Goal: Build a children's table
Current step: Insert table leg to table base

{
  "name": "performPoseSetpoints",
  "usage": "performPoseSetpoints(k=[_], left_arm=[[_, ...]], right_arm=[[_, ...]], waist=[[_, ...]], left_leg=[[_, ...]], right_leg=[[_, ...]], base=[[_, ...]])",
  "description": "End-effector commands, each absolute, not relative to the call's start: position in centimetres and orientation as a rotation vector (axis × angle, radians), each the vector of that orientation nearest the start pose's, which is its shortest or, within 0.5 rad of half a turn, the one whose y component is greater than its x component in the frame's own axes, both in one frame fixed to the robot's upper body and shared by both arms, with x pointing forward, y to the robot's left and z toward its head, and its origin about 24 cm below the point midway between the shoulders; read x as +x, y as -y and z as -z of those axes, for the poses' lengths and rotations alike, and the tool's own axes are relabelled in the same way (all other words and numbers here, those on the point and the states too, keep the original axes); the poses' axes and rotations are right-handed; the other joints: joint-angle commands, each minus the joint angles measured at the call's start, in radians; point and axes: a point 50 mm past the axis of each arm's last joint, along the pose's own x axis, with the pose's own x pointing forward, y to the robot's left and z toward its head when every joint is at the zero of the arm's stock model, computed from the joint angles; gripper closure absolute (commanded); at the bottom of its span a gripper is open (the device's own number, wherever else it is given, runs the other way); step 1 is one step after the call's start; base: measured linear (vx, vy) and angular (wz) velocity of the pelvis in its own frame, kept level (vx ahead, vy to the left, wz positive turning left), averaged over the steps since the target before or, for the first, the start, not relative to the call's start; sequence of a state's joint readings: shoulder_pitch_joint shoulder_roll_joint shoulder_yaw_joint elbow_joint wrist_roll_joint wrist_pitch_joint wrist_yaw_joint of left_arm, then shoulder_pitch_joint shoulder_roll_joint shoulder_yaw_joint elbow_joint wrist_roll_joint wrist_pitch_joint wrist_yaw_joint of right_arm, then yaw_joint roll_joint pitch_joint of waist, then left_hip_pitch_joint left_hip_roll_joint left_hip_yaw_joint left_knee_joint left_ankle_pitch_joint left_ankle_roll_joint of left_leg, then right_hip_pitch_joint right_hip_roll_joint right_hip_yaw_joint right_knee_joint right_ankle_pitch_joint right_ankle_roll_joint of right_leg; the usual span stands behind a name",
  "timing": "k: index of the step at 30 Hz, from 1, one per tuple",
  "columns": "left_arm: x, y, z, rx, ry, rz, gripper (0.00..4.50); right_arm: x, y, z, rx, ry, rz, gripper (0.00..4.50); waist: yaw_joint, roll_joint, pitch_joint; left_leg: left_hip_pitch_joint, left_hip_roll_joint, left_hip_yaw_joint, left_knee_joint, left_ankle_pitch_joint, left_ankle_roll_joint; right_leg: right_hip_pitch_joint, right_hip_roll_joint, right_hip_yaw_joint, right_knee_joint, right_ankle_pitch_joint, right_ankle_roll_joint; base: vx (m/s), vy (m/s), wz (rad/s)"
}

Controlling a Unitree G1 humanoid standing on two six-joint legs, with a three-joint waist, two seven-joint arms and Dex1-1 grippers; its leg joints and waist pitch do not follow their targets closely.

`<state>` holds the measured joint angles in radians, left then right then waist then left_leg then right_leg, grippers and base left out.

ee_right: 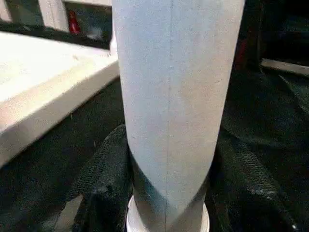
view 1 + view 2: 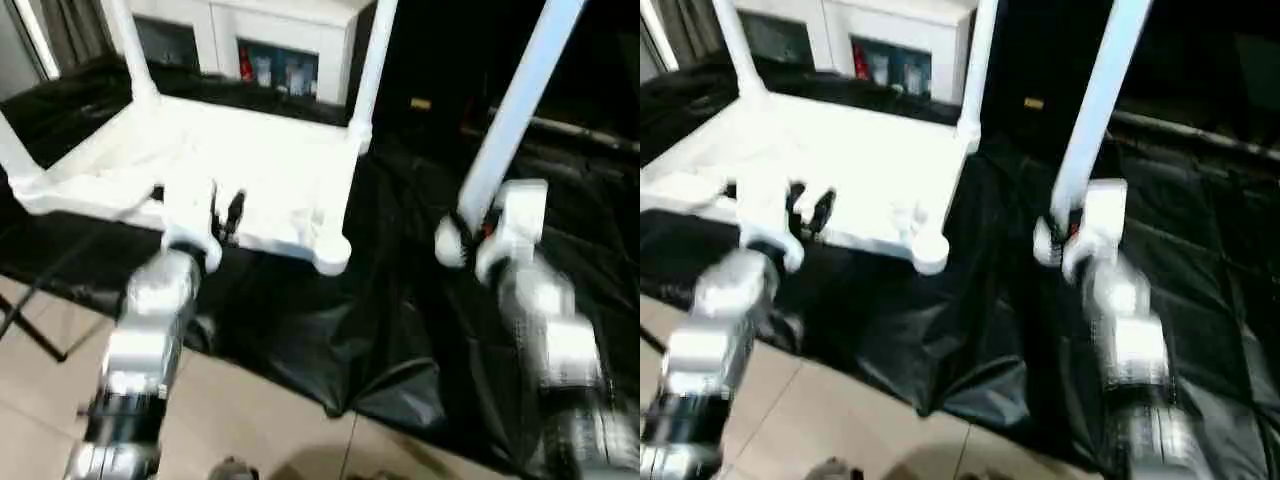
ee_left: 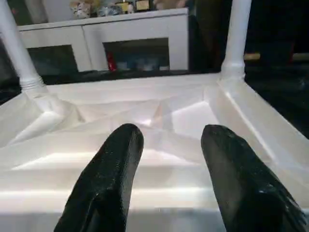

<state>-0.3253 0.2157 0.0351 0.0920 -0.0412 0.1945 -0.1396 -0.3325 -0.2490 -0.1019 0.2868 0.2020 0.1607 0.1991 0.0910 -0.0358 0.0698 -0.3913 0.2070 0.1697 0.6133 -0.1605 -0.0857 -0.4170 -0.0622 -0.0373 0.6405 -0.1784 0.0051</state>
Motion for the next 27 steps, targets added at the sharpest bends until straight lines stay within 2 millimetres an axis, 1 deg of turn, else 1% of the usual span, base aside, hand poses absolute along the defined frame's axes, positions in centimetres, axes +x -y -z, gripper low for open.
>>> performPoseSetpoints(k=[1,2,3,4,5,6,7,8,9,10,11,12,13,14,15,16,17,18,19,20,21,22,23,24,25,26,27], left_arm=[[31.2,-17.0,-9.8,0.176,0.042,0.133,2.07],[31.2,-17.0,-9.8,0.176,0.042,0.133,2.07],[31.2,-17.1,-9.7,0.181,0.041,0.116,2.07],[31.1,-17.2,-9.6,0.177,0.038,0.106,2.07],[31.1,-17.3,-9.5,0.177,0.039,0.097,2.07],[31.1,-17.3,-9.5,0.177,0.039,0.097,2.07],[31.2,-17.4,-9.5,0.181,0.041,0.087,2.07],[31.3,-17.5,-9.6,0.18,0.043,0.08,2.07],[31.4,-17.6,-9.7,0.18,0.045,0.078,2.07],[31.5,-17.7,-9.9,0.186,0.053,0.078,2.07],[31.5,-17.7,-10.0,0.187,0.054,0.08,2.07],[31.5,-17.7,-10.1,0.189,0.056,0.084,2.07],[31.5,-17.8,-10.3,0.192,0.058,0.087,2.07],[31.4,-17.8,-10.3,0.193,0.058,0.087,2.07],[31.3,-18.1,-10.4,0.2,0.057,0.082,2.07],[31.3,-18.2,-10.3,0.203,0.056,0.079,2.07],[31.1,-18.5,-10.3,0.207,0.052,0.07,2.07],[31.1,-18.5,-10.3,0.207,0.052,0.07,2.07],[31.0,-18.6,-10.2,0.209,0.048,0.069,2.07],[30.9,-18.7,-10.1,0.213,0.045,0.069,2.07],[30.8,-18.6,-10.0,0.213,0.041,0.071,2.07],[30.8,-18.6,-9.9,0.213,0.039,0.072,2.07],[30.8,-18.6,-9.8,0.216,0.035,0.074,2.07],[30.8,-18.6,-9.7,0.212,0.031,0.077,2.07],[30.8,-18.5,-9.6,0.21,0.027,0.079,2.07],[30.8,-18.5,-9.6,0.206,0.027,0.079,2.07],[30.8,-18.5,-9.6,0.203,0.029,0.079,2.07]], right_arm=[[31.1,19.2,-7.3,0.055,-0.074,-0.115,2.64],[31.1,19.2,-7.3,0.055,-0.074,-0.115,2.64],[30.8,19.0,-7.2,0.068,-0.078,-0.115,2.64],[30.6,18.8,-7.1,0.078,-0.08,-0.113,2.64],[30.4,18.6,-7.1,0.078,-0.083,-0.113,2.64],[30.4,18.6,-7.1,0.078,-0.083,-0.113,2.64],[30.2,18.5,-7.1,0.077,-0.089,-0.106,2.64],[30.1,18.5,-7.1,0.075,-0.096,-0.097,2.64],[30.0,18.4,-7.2,0.072,-0.102,-0.092,2.64],[30.1,18.4,-7.3,0.071,-0.104,-0.09,2.64],[30.1,18.4,-7.3,0.071,-0.105,-0.09,2.64],[30.2,18.4,-7.3,0.07,-0.106,-0.091,2.64],[30.3,18.4,-7.4,0.07,-0.108,-0.091,2.64],[30.3,18.4,-7.4,0.071,-0.109,-0.09,2.64],[30.6,18.4,-7.3,0.076,-0.115,-0.087,2.64],[30.6,18.4,-7.3,0.076,-0.116,-0.086,2.64],[30.8,18.2,-7.2,0.079,-0.123,-0.083,2.64],[30.8,18.2,-7.2,0.079,-0.123,-0.083,2.64],[30.8,18.0,-7.2,0.074,-0.128,-0.082,2.64],[30.8,17.9,-7.1,0.071,-0.132,-0.08,2.64],[30.8,17.7,-7.1,0.073,-0.135,-0.081,2.64],[30.8,17.7,-7.1,0.074,-0.136,-0.081,2.64],[30.7,17.5,-7.0,0.073,-0.14,-0.081,2.64],[30.5,17.4,-7.0,0.074,-0.144,-0.085,2.64],[30.3,17.2,-7.0,0.069,-0.15,-0.091,2.64],[30.1,17.1,-7.0,0.06,-0.153,-0.098,2.64],[30.0,17.0,-7.0,0.054,-0.154,-0.102,2.64]], waist=[[0.027,-0.007,-0.076],[0.031,-0.009,-0.075],[0.035,-0.009,-0.076],[0.038,0.007,-0.074],[0.029,0.012,-0.069],[0.022,0.015,-0.069],[0.012,0.021,-0.073],[-0.028,0.053,-0.071],[-0.035,0.057,-0.072],[-0.037,0.053,-0.063],[-0.035,0.053,-0.062],[-0.02,0.041,-0.053],[0.012,0.022,-0.043],[0.015,-0.001,-0.054],[0.037,-0.047,-0.046],[0.037,-0.035,-0.053],[0.055,-0.028,-0.071],[0.056,-0.045,-0.078],[0.049,-0.035,-0.078],[0.048,-0.032,-0.077],[0.013,0.004,-0.06],[0.013,0.004,-0.06],[-0.059,0.043,-0.061],[-0.051,0.059,-0.069],[-0.051,0.059,-0.072],[-0.049,0.057,-0.061],[-0.045,0.032,-0.064]], left_leg=[[-0.011,-0.003,-0.005,-0.017,-0.198,0.123],[-0.017,-0.004,-0.012,0.003,-0.184,0.137],[-0.032,0.003,-0.037,0.041,-0.165,0.153],[-0.038,0.008,-0.052,0.039,-0.152,0.159],[-0.024,0.005,-0.051,0.004,-0.181,0.173],[-0.016,0.002,-0.044,-0.016,-0.208,0.181],[-0.004,-0.001,-0.036,-0.035,-0.236,0.192],[0.119,0.002,0.02,-0.048,-0.452,0.086],[0.121,0.022,0.058,-0.088,-0.604,0.047],[0.087,0.053,0.105,-0.13,-0.711,0.037],[0.081,0.073,0.124,-0.146,-0.746,0.029],[0.073,0.114,0.15,-0.175,-0.805,0.009],[0.069,0.134,0.184,-0.191,-0.849,-0.048],[0.105,0.099,0.189,-0.124,-0.808,-0.088],[0.163,0.025,0.104,0.179,-0.58,-0.037],[0.086,0.007,0.049,0.181,-0.502,0.018],[-0.025,-0.075,-0.065,0.155,-0.238,0.036],[-0.011,-0.093,-0.07,0.151,-0.233,0.04],[0.017,-0.118,-0.082,0.138,-0.22,0.051],[0.035,-0.124,-0.084,0.128,-0.211,0.051],[0.114,-0.125,-0.079,0.035,-0.277,0.105],[0.114,-0.125,-0.079,0.035,-0.277,0.105],[0.114,-0.008,-0.054,-0.122,-0.573,0.239],[0.094,0.023,-0.039,-0.145,-0.616,0.259],[0.098,0.042,-0.03,-0.155,-0.613,0.266],[0.12,0.06,0.016,-0.149,-0.547,0.264],[0.147,0.088,0.071,-0.17,-0.576,0.108]], right_leg=[[0.067,-0.164,0.097,-0.147,-0.561,-0.057],[0.07,-0.188,0.113,-0.158,-0.616,-0.045],[0.073,-0.24,0.135,-0.17,-0.71,-0.025],[0.066,-0.241,0.134,-0.173,-0.717,-0.044],[0.056,-0.206,0.099,-0.171,-0.702,-0.067],[0.05,-0.179,0.081,-0.163,-0.675,-0.076],[0.045,-0.149,0.06,-0.151,-0.63,-0.082],[-0.054,-0.035,0.032,-0.122,-0.543,-0.065],[-0.064,0.002,-0.025,-0.054,-0.387,-0.078],[-0.053,0.0,-0.077,0.024,-0.298,-0.078],[-0.04,-0.014,-0.092,0.056,-0.277,-0.08],[-0.004,-0.043,-0.111,0.117,-0.264,-0.089],[0.016,-0.055,-0.09,0.131,-0.375,-0.082],[-0.021,-0.068,-0.044,0.043,-0.535,-0.065],[-0.116,-0.25,0.147,-0.235,-1.03,0.021],[-0.035,-0.274,0.22,-0.216,-1.095,0.016],[0.093,-0.219,0.216,-0.139,-0.873,0.028],[0.089,-0.183,0.242,-0.139,-0.75,-0.02],[0.089,-0.133,0.269,-0.148,-0.561,-0.144],[0.08,-0.104,0.274,-0.161,-0.549,-0.174],[-0.004,0.011,0.269,-0.197,-0.679,-0.109],[-0.004,0.011,0.269,-0.197,-0.679,-0.109],[-0.085,0.067,0.058,0.046,-0.463,-0.064],[-0.073,0.036,0.003,0.129,-0.359,-0.09],[-0.062,0.011,-0.041,0.148,-0.26,-0.111],[-0.075,-0.015,-0.095,0.139,-0.145,-0.146],[-0.035,-0.055,-0.114,0.115,-0.121,-0.129]], base=[[0.0,0.0,0.0],[-0.025,0.086,-0.06],[-0.025,0.086,-0.06],[-0.029,0.144,-0.07],[-0.027,0.202,-0.03],[-0.027,0.202,-0.03],[-0.054,0.232,-0.06],[-0.063,0.234,-0.29],[-0.063,0.234,-0.29],[-0.058,0.228,-0.51],[-0.073,0.174,-0.58],[-0.073,0.174,-0.58],[-0.069,0.095,-0.54],[-0.092,0.118,-0.34],[-0.092,0.118,-0.34],[-0.007,0.161,-0.84],[0.034,0.149,-0.89],[0.034,0.149,-0.89],[-0.083,0.142,-0.32],[-0.146,0.18,-0.29],[-0.146,0.18,-0.29],[-0.159,0.249,-0.38],[-0.144,0.3,-0.55],[-0.144,0.3,-0.55],[-0.111,0.296,-0.49],[-0.068,0.242,-0.43],[-0.068,0.242,-0.43]])
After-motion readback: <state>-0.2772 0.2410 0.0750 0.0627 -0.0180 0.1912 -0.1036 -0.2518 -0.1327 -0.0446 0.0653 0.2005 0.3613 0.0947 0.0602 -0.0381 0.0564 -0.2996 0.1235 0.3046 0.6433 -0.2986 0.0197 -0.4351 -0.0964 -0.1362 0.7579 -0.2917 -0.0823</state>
